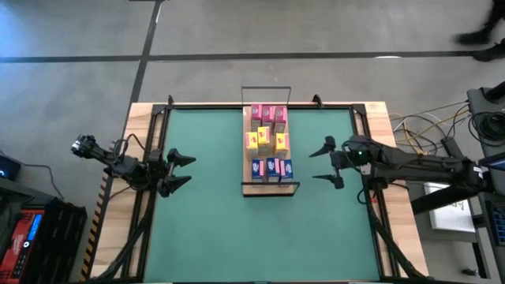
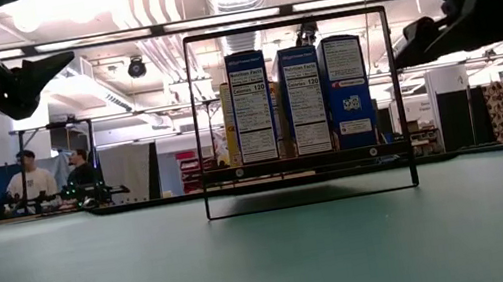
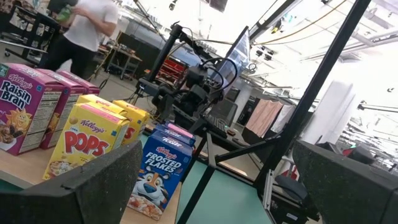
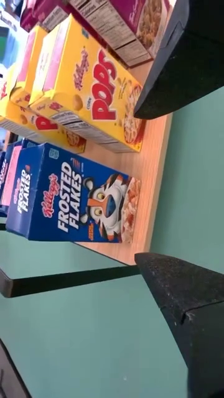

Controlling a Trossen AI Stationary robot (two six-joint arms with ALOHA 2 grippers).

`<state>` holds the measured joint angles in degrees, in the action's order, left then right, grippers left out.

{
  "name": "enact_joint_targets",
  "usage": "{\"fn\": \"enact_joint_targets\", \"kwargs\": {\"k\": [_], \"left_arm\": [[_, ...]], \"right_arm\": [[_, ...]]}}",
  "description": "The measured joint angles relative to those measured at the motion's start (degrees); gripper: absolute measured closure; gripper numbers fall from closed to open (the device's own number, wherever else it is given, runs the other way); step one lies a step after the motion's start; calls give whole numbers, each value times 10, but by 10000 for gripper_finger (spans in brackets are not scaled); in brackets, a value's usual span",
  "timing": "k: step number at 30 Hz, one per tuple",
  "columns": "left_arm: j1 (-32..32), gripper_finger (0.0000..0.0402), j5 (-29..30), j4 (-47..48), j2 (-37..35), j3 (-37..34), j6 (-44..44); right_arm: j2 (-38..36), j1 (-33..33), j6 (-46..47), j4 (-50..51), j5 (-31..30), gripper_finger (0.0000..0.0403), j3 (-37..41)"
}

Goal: Stack cereal on shelf
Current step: Return to Home Position

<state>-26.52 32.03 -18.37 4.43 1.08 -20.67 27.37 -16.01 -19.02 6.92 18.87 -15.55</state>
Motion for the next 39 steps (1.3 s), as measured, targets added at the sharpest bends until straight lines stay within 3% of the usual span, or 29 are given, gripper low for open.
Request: {"fn": "enact_joint_targets", "kwargs": {"k": [13, 23, 39], "left_arm": [[0, 3, 0, 0, 0, 0, 0], [0, 3, 0, 0, 0, 0, 0], [0, 3, 0, 0, 0, 0, 0]], "right_arm": [[-71, 0, 35, -39, -11, 46, 63], [-92, 0, 58, -182, -23, 46, 145], [-92, 0, 140, -196, -54, 46, 149]]}}
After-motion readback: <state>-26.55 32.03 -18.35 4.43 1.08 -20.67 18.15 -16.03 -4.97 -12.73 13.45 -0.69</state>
